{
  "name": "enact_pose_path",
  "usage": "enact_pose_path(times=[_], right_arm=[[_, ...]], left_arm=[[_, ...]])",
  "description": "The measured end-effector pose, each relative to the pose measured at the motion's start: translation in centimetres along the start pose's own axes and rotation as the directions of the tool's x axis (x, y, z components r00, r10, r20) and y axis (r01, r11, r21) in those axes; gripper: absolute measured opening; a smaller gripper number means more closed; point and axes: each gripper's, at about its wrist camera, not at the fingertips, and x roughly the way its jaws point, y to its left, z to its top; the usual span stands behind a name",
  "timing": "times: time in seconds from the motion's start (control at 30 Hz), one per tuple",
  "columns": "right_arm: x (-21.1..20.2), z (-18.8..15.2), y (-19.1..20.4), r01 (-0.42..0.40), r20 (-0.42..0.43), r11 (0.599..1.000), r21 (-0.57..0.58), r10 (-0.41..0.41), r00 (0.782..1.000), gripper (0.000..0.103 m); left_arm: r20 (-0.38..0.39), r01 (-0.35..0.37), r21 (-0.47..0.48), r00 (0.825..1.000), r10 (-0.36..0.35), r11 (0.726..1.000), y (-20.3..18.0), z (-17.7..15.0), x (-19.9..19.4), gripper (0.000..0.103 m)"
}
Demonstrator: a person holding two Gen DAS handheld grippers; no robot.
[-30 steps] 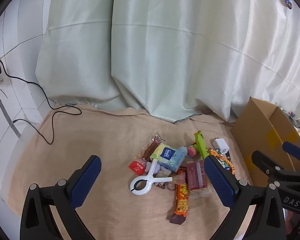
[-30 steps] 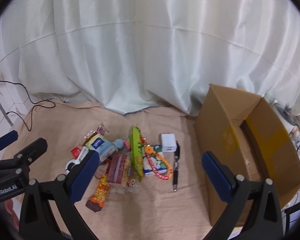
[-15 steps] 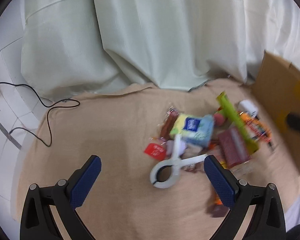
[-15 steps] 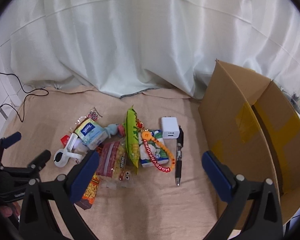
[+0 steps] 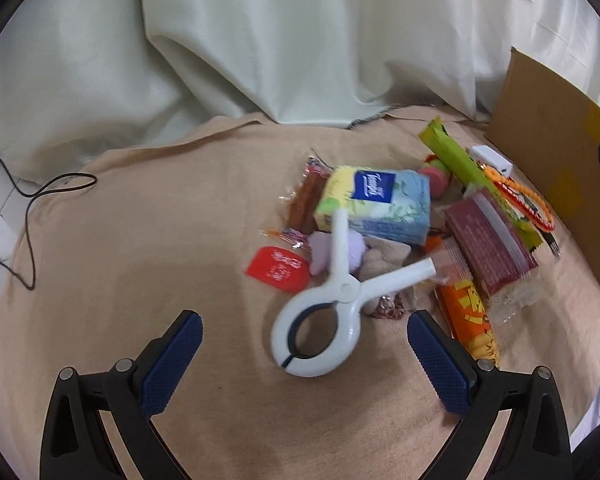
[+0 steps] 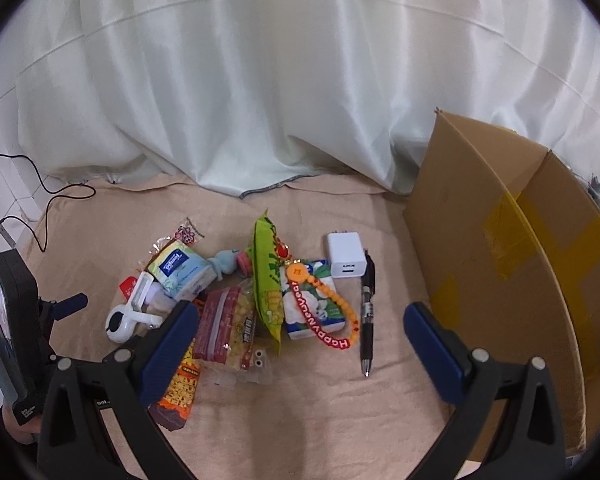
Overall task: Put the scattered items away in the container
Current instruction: 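Grasp the white clothespin clip with left tool while right tool grasps red snack bag, then carry clip with left tool into box while right tool drops red snack bag there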
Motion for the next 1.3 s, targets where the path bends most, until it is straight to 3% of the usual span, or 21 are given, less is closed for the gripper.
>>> enact_pose_path(times=[0.07,0.13,0.17,0.27,0.3,0.4,0.53,0.63,0.93,1.13,1.3], right_arm=[[0.6,-0.7,-0.2,-0.007,0.007,1.0,-0.013,0.007,1.0,0.103],[1.6,-1.3,-0.2,0.009,-0.018,0.999,-0.032,-0.009,1.0,0.103],[1.9,-1.6,-0.1,0.005,-0.027,0.999,-0.042,-0.006,1.0,0.103],[2.9,-2.1,0.2,-0.031,-0.05,0.998,-0.048,0.029,0.998,0.101],[3.2,-2.2,0.3,-0.059,-0.057,0.997,-0.043,0.056,0.997,0.1],[4.0,-2.5,0.7,-0.125,-0.085,0.992,-0.025,0.122,0.989,0.096],[5.3,-2.7,1.7,-0.225,-0.144,0.974,0.005,0.223,0.964,0.078],[6.2,-2.9,2.4,-0.236,-0.171,0.972,0.003,0.233,0.957,0.072],[7.5,-2.6,2.9,-0.287,-0.197,0.955,0.076,0.296,0.935,0.071],[8.7,-2.8,4.0,-0.245,-0.211,0.969,0.033,0.246,0.946,0.071],[7.9,-2.5,3.6,-0.289,-0.191,0.957,0.035,0.29,0.938,0.048]], left_arm=[[-0.007,-0.014,-0.001,1.0,0.013,1.0,-0.1,0.1,0.5,0.102],[-0.029,-0.014,-0.004,0.999,0.014,1.0,-0.2,0.0,1.2,0.086],[-0.044,-0.021,-0.007,0.999,0.02,1.0,-0.2,-0.1,1.6,0.069],[-0.046,-0.023,-0.017,0.999,0.022,1.0,-0.3,-0.2,1.9,0.057],[-0.046,-0.018,-0.011,0.999,0.018,1.0,-0.4,-0.2,1.9,0.047],[-0.038,-0.012,-0.025,0.999,0.011,1.0,-0.3,-0.3,1.6,0.047],[-0.025,0.024,-0.06,0.999,-0.025,0.998,0.4,-0.5,1.2,0.047],[-0.022,0.026,-0.077,0.999,-0.027,0.997,0.8,-0.5,0.7,0.047],[-0.005,0.024,-0.095,1.0,-0.025,0.995,1.9,-0.7,-0.7,0.047],[0.007,0.03,-0.1,1.0,-0.029,0.995,2.2,-0.6,-1.2,0.047],[0.025,0.045,-0.113,0.999,-0.042,0.993,2.4,-0.1,-1.7,0.047]])
